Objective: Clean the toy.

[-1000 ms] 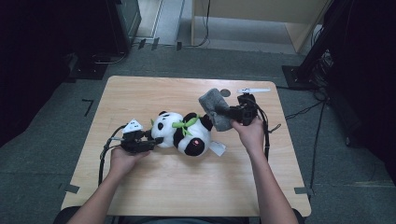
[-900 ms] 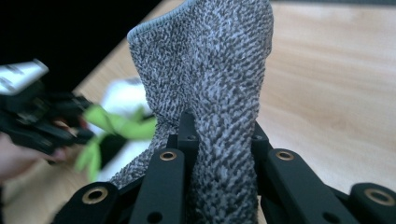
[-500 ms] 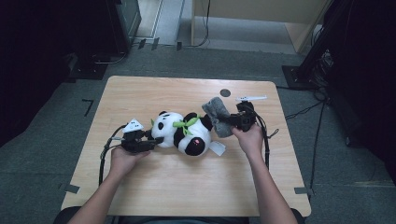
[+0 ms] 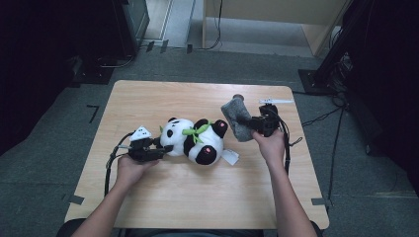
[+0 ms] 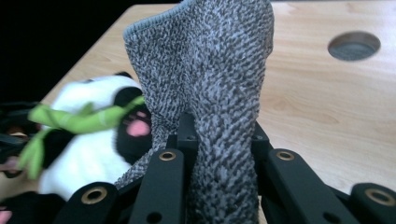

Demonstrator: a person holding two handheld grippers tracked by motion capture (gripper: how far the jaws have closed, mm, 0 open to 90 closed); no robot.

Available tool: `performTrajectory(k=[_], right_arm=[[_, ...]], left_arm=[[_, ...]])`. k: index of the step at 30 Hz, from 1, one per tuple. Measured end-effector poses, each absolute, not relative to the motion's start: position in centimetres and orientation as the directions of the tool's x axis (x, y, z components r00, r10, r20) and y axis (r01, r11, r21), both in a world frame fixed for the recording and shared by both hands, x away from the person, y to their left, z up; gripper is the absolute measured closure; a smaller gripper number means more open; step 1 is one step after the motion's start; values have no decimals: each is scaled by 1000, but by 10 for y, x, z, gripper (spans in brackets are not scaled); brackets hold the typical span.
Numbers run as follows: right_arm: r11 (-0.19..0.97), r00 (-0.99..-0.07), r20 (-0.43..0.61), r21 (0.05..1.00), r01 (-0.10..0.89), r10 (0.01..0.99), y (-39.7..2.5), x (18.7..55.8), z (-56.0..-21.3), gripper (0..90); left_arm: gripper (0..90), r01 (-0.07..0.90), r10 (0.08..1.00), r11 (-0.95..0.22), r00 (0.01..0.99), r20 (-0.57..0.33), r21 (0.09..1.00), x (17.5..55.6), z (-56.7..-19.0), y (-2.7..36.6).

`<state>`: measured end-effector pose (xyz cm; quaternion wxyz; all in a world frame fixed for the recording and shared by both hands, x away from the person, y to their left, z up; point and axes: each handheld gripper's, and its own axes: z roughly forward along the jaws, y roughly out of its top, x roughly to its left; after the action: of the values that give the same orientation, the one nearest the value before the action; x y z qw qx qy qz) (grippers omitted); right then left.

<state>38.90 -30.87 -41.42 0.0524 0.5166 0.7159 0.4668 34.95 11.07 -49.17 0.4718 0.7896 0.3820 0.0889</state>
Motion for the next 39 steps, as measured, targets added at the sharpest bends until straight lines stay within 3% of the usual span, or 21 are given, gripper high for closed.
performTrajectory(k=[8,11,13,17,26,39], right_arm=[[51,-551,409,768,638,727,-279,384,-399,733],[77,-563,400,763,641,723,-269,386,-403,711],[105,-556,381,750,653,739,-263,389,-410,638],[103,-556,384,749,655,737,-263,391,-415,622],[86,-531,399,735,673,747,-279,393,-422,724],[53,-432,403,679,732,807,-309,396,-438,742]], left_arm=[[437,516,689,-263,692,-216,815,349,-492,110],[436,517,689,-264,692,-216,814,348,-492,111],[435,516,687,-264,693,-217,815,349,-492,111],[434,516,686,-262,694,-218,816,349,-492,111],[432,518,688,-261,692,-220,814,349,-492,110],[428,525,686,-267,693,-224,808,350,-491,111]])
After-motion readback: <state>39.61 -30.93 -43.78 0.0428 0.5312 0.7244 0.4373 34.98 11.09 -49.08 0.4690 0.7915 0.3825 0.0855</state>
